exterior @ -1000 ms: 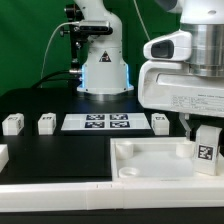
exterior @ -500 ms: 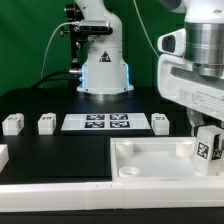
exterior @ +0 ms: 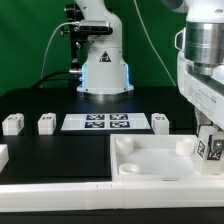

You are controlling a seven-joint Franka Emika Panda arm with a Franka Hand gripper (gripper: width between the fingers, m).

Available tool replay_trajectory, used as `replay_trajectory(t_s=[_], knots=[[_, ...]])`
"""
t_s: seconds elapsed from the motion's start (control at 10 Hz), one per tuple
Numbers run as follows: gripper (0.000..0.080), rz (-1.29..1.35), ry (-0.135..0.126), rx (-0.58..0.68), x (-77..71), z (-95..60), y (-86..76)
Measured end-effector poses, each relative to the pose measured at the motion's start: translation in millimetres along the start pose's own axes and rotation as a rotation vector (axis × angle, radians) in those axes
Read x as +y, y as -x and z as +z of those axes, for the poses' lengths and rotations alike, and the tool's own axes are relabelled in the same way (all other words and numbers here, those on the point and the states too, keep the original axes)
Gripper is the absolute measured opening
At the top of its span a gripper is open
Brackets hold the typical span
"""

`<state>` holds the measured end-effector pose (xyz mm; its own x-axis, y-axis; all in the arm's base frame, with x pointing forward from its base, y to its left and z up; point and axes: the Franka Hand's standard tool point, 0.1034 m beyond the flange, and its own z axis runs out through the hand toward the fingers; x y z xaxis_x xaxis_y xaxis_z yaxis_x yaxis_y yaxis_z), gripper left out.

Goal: Assemble one leg

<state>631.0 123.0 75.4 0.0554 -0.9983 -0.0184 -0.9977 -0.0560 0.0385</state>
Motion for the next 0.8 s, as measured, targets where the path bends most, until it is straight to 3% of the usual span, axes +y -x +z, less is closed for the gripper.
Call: replay_trajectory(t_s=[0.2,0.3,0.5,0.8], knots=[[0.0547,-0.022,0.0,0.0,0.2,0.2,1.1],[0.0547,-0.058,0.0,0.0,0.3,0.2,1.4],[0.0643,-0.153,0.0,0.0,0.3,0.2,1.8],[0.0648,-0.558,0.016,-0.001,2.7,0.6,1.0]])
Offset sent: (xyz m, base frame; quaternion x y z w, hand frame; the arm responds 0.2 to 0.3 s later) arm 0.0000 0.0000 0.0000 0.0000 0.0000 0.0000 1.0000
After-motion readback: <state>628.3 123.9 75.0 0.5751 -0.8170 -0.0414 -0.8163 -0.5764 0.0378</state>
